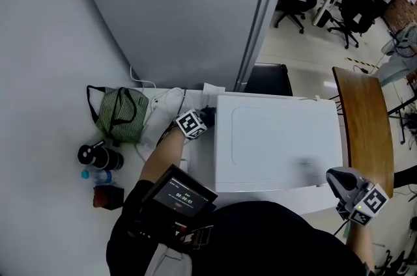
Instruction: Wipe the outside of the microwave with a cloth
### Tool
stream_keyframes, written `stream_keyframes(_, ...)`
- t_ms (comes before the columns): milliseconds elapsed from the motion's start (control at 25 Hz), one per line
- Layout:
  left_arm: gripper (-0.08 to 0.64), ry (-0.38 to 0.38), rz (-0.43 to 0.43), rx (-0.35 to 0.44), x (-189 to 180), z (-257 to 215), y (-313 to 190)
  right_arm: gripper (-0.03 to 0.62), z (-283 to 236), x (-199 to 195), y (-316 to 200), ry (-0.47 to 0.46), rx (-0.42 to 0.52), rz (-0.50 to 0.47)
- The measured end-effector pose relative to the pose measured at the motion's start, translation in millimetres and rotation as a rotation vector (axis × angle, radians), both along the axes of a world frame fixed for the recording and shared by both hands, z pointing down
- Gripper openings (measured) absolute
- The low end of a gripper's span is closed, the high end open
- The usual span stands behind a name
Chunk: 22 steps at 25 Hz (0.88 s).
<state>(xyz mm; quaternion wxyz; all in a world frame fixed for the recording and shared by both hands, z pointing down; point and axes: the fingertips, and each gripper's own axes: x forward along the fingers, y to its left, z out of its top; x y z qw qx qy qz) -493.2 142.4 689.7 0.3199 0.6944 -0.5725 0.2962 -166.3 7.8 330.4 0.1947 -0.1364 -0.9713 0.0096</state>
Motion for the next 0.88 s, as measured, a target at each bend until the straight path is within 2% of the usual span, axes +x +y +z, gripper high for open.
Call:
stream_keyframes(80,0.058,0.013,-0.05,0.029,-1,-25,8,0.006,3,-6,3,0.014,0.024,-0.034)
stream_keyframes(160,0.058,0.002,-0.052,0.087,4,-66,19,0.006,0,-16,10,-0.002,0.023,-0.068)
stream_keyframes(320,0.058,-0.055,0.067,0.191,40,-167,46,0.006,-3,-31,24,-0.039,0.001,-0.111)
stream_keyframes(440,0.058,-0.146,0.201,0.187,68,-205,53,0.006,-4,-38,34,-0.049,-0.013,-0.137)
stream_keyframes(520,0.058,-0.21,0.279,0.15,80,-198,45,0.006,-3,-39,37,-0.04,-0.015,-0.141)
stream_keyframes(600,0.058,-0.251,0.314,0.109,81,-178,36,0.006,0,-35,39,-0.017,-0.008,-0.134)
stream_keyframes(720,0.057,-0.245,0.307,0.086,68,-147,30,0.006,1,-26,36,0.016,0.016,-0.102)
stream_keyframes(880,0.058,-0.233,0.356,-0.002,61,-78,27,0.006,-1,-13,30,0.073,0.055,-0.049)
